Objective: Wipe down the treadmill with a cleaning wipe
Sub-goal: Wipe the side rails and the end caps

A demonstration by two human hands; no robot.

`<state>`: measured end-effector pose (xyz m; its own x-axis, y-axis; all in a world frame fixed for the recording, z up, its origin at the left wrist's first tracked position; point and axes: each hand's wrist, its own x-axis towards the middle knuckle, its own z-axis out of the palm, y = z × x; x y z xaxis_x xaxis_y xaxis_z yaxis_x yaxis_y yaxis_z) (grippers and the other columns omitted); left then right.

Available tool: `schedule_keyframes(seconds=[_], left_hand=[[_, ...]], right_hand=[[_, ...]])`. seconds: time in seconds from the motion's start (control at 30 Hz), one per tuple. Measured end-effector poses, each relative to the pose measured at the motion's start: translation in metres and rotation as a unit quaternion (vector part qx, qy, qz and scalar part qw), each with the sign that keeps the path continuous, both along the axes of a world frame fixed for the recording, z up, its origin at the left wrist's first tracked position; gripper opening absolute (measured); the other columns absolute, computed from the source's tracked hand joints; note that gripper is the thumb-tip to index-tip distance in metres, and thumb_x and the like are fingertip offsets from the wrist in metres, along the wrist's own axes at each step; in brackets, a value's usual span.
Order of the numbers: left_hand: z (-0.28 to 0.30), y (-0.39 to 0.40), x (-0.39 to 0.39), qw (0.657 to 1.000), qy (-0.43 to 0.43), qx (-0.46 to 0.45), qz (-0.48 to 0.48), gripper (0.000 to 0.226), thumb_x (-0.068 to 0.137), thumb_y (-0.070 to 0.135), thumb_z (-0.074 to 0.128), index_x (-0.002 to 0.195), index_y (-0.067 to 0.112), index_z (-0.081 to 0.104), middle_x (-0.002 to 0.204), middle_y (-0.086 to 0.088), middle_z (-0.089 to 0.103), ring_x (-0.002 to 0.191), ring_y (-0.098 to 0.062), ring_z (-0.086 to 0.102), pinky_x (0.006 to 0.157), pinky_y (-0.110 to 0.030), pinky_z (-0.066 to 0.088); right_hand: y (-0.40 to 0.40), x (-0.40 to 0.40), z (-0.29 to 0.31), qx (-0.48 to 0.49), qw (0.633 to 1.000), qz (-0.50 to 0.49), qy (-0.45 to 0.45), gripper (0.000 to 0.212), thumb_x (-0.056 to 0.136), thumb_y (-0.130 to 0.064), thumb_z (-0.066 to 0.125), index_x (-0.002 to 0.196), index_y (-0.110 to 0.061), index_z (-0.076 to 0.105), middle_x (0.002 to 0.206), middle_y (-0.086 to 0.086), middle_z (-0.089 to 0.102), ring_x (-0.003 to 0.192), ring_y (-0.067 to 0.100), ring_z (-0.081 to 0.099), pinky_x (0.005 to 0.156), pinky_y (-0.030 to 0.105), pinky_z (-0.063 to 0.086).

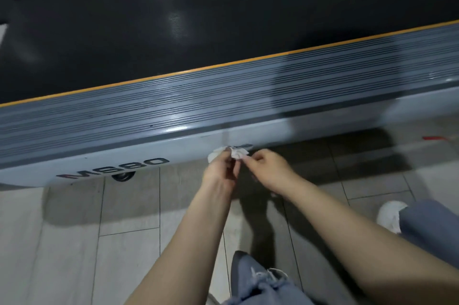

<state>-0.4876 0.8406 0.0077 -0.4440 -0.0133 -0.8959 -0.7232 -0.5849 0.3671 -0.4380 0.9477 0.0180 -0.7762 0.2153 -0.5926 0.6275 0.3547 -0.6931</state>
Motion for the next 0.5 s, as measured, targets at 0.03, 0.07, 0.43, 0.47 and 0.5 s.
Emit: schedule_keyframes(seconds=[0.03,0.07,0.43,0.47,0.5], left_hand=[[0.006,-0.002,0.005,0.997,0.022,-0.062,-0.046,0.005,0.090,0.007,0.067,0.089,0.003,0.064,0.064,-0.008,0.069,0.064,-0.017,0.065,0.050,-0.026,0.056],[0.010,-0.005,0.010,0.984,0.049,-0.140,-0.097,0.012,0.088,0.008,0.069,0.099,0.004,0.065,0.075,-0.008,0.070,0.066,-0.016,0.066,0.047,-0.025,0.052],[0.029,-0.104,0.023,0.776,0.333,-0.470,-0.257,0.030,0.091,0.000,0.051,0.108,0.024,0.060,0.106,0.006,0.063,0.105,-0.014,0.059,0.086,-0.026,0.045],[0.035,-0.110,0.018,0.731,0.380,-0.503,-0.263,0.033,0.089,-0.002,0.051,0.108,0.024,0.058,0.108,0.006,0.061,0.105,-0.014,0.057,0.090,-0.027,0.045],[0.042,-0.113,0.011,0.686,0.420,-0.530,-0.270,0.036,0.088,-0.004,0.051,0.109,0.024,0.057,0.109,0.008,0.060,0.105,-0.013,0.056,0.091,-0.025,0.043]], right_hand=[[-0.013,-0.007,-0.003,-0.145,0.986,-0.067,-0.047,0.028,0.094,-0.041,0.059,0.095,-0.014,0.065,0.086,0.005,0.067,0.081,0.021,0.064,0.076,0.029,0.050],[-0.025,-0.012,-0.003,-0.273,0.949,-0.136,-0.073,0.025,0.096,-0.034,0.059,0.101,-0.010,0.065,0.091,0.011,0.069,0.087,0.024,0.066,0.081,0.033,0.053],[-0.075,-0.056,0.021,-0.504,0.756,-0.394,-0.139,0.023,0.097,0.006,0.047,0.120,0.007,0.053,0.108,0.022,0.061,0.107,0.033,0.063,0.082,0.032,0.057],[-0.075,-0.060,0.028,-0.509,0.750,-0.399,-0.140,0.025,0.098,0.007,0.045,0.122,0.008,0.051,0.109,0.024,0.059,0.104,0.033,0.063,0.082,0.032,0.057],[-0.075,-0.063,0.033,-0.512,0.748,-0.400,-0.134,0.024,0.098,0.008,0.044,0.121,0.009,0.050,0.104,0.024,0.058,0.093,0.031,0.064,0.075,0.031,0.059]])
